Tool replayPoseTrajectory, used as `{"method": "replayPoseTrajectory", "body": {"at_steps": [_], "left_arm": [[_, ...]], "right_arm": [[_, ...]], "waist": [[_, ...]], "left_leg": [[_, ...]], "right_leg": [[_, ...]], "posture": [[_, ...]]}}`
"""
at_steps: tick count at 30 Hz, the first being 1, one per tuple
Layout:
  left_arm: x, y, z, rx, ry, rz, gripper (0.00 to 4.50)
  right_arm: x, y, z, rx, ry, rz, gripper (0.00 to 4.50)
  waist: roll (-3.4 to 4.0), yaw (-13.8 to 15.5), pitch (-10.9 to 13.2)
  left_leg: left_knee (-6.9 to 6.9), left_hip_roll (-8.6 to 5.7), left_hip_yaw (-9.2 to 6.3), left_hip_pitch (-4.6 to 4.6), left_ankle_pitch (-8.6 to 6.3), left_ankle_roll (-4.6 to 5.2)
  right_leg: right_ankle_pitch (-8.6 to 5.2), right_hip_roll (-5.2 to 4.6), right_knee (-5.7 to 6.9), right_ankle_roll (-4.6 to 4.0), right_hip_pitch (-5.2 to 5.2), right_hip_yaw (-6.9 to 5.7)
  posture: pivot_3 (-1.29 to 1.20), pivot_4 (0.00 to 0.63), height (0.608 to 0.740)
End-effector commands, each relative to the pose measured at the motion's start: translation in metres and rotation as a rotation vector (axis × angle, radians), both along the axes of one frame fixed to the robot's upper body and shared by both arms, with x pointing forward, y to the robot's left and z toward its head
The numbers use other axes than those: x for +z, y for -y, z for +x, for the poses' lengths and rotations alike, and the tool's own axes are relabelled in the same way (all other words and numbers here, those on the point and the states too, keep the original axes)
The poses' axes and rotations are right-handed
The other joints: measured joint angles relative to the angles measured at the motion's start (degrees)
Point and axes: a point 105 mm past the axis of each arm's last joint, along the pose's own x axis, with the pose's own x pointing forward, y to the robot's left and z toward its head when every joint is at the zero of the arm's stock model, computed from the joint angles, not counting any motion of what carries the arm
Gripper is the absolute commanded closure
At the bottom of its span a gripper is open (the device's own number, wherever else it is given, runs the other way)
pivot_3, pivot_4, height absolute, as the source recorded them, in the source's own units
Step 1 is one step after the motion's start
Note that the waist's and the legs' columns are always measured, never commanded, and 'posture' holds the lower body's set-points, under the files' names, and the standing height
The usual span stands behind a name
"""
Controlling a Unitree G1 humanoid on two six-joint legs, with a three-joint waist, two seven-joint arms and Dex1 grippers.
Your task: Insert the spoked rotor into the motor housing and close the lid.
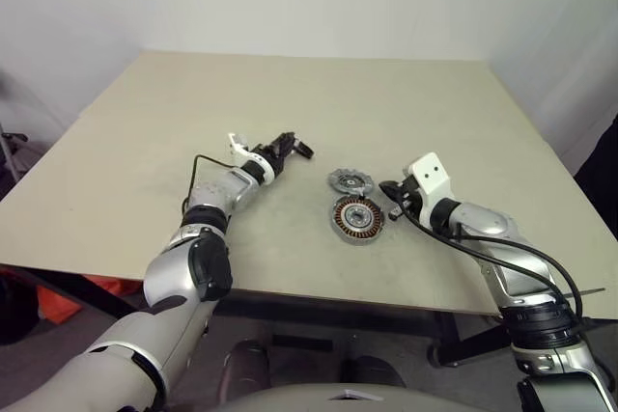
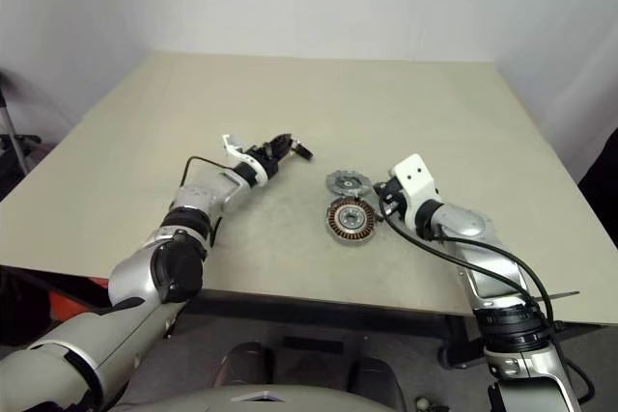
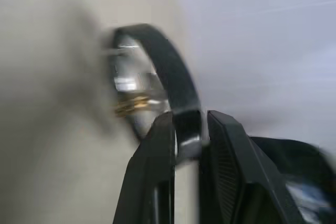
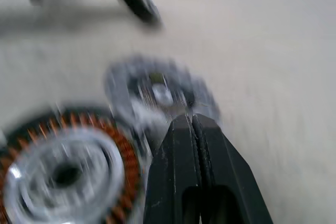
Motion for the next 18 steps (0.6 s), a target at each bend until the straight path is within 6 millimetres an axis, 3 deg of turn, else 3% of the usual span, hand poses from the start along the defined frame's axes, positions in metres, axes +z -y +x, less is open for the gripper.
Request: {"method": "replayPoseTrajectory", "body": {"at_steps": [1,5,11,18], "left_arm": [[0.021,-0.009,-0.014,-0.091,0.107,-0.070,3.50],[0.017,-0.020,-0.025,-0.117,0.097,-0.060,3.50],[0.002,-0.035,-0.025,-0.046,0.049,-0.025,3.50],[0.002,-0.032,-0.025,-0.039,0.056,-0.009,3.50]], "right_arm": [[0.012,0.014,-0.004,-0.013,0.041,-0.046,4.50],[0.012,0.015,-0.008,-0.014,0.037,-0.042,4.50],[0.013,0.010,-0.007,-0.017,0.045,-0.030,4.50],[0.016,0.005,-0.003,0.000,0.056,-0.025,4.50]], "waist": [[0.00,-0.06,0.00],[0.01,-0.23,0.01],[0.00,-0.28,0.01],[0.00,-0.33,0.01]], "left_leg": [[-0.01,0.01,0.01,0.01,-0.01,0.02],[-0.01,0.02,0.02,0.02,-0.03,0.05],[0.01,0.02,0.01,0.14,-0.12,0.21],[0.00,0.02,0.00,0.08,-0.10,0.16]], "right_leg": [[0.00,-0.01,0.00,0.00,0.00,0.00],[-0.01,0.01,-0.01,-0.01,0.00,-0.03],[-0.02,-0.03,-0.03,0.02,0.15,-0.04],[-0.02,-0.02,-0.05,0.02,0.11,-0.07]], "posture": [[0.00,0.000,0.740],[0.00,0.000,0.740],[0.00,0.000,0.740],[0.00,0.000,0.740]]}}
